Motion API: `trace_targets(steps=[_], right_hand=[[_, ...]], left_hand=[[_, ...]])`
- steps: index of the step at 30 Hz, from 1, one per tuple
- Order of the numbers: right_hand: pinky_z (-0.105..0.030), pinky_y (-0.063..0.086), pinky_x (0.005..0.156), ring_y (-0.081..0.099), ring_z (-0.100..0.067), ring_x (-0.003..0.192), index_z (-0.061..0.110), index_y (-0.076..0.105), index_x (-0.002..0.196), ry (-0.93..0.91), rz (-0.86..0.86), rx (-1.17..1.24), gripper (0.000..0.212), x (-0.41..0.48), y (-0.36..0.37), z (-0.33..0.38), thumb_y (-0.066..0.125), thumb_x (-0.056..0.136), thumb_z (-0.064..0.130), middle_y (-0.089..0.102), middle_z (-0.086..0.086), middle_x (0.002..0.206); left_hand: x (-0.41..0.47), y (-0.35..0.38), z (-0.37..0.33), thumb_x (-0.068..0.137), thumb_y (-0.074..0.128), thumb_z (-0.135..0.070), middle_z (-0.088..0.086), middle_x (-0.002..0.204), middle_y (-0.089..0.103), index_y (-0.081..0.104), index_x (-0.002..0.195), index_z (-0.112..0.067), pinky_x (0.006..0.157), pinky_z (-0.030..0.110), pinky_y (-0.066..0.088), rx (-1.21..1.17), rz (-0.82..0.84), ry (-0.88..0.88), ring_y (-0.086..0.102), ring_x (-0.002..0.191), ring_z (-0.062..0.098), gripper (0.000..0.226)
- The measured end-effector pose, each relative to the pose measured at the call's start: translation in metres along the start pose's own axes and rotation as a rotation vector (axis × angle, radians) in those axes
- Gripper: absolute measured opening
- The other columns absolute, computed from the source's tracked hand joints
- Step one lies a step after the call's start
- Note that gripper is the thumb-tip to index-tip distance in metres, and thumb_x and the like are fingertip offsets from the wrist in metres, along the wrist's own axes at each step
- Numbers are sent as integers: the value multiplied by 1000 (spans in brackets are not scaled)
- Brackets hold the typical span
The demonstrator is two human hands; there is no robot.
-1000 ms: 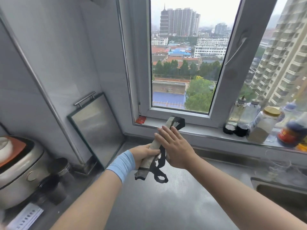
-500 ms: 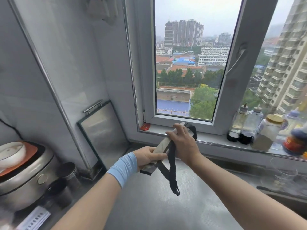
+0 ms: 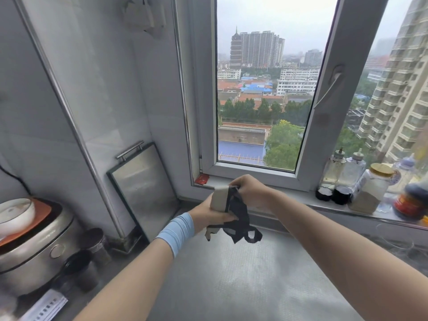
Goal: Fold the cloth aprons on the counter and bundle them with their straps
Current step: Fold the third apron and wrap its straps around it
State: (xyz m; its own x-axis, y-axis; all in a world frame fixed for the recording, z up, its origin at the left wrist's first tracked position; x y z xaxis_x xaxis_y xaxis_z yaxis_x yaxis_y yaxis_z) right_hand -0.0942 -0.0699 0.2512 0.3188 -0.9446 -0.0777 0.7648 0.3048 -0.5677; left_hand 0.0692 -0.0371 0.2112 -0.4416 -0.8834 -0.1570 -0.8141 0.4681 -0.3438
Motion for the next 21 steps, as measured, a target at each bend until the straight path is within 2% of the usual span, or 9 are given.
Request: trace_targets(steps=[1,3,7,10,12,14,17,19,21], right_hand=[[-23,48,53,56,-14,60,1,73,78,0,26,8,22,1,-2,1,55,88,-6,65,-6,68],[-26,52,58,59,-15,65,-1,73,87,15,69,23,18,5,-6,2,56,92,-4,67,-8,75],[-46,59,86,68,-25,87,13,76,91,66,200,-27,23,8,-10,0,57,93,0,74,-15,99],[-35,59,78,68,-28,94,11,75,105,156,395,170,47,2,-11,-4,43,90,-19,71,-19,108],[-30,57,71,68,-23,91,14,71,116,191,463,212,58,-2,-14,-9,38,86,-24,71,-14,112],[-27,52,61,69,-18,81,19,67,120,225,448,204,61,-5,-17,-20,40,86,-23,74,-6,106],[-27,45,57,59,-16,69,32,73,98,216,369,-18,61,-9,-17,-40,41,82,-17,71,0,87],[-28,44,65,58,-19,75,35,72,94,215,358,-354,48,-10,-13,-50,49,83,-5,72,-1,92],[-29,45,72,64,-24,91,27,70,105,240,355,-592,32,-10,-8,-51,54,85,7,72,-4,107]], left_hand=[[-3,1,-2,74,72,-10,2,78,62,56,105,-12,58,24,51,-59,30,-6,62,69,10,35],[-10,3,-7,74,68,-8,3,77,63,59,99,-10,57,25,49,-182,98,3,62,68,11,27],[-9,-3,-8,78,70,-9,9,92,69,61,107,-10,75,33,56,-206,141,-63,69,87,22,31],[-5,-11,-1,72,77,-21,8,97,68,62,106,-14,87,39,54,-19,139,-153,67,92,21,38],[-6,-20,9,70,79,-27,2,88,67,62,94,-19,80,36,54,68,67,-222,64,83,17,30],[-8,-29,19,66,82,-34,2,90,68,66,92,-21,73,31,52,67,-17,-275,63,83,18,34],[-11,-39,32,51,83,-45,7,102,71,71,100,-26,85,38,52,-14,-124,-319,65,93,24,54],[-12,-42,39,51,84,-45,8,97,70,69,102,-22,73,36,53,-48,-153,-329,65,82,24,59],[-11,-40,41,57,85,-39,6,85,67,66,98,-18,56,28,50,-42,-164,-315,61,68,20,51]])
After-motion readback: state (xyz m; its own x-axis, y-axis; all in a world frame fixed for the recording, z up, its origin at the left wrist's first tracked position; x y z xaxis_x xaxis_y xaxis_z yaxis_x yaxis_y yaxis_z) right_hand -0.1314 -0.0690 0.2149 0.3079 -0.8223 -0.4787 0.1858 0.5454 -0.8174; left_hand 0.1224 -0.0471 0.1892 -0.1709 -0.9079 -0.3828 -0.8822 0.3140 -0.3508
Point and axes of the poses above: each hand's wrist, its own x-axis towards the middle knuckle, its own y-axis out of the palm, z = x × y, the point moved 1 cm from there along x, towards the middle knuckle
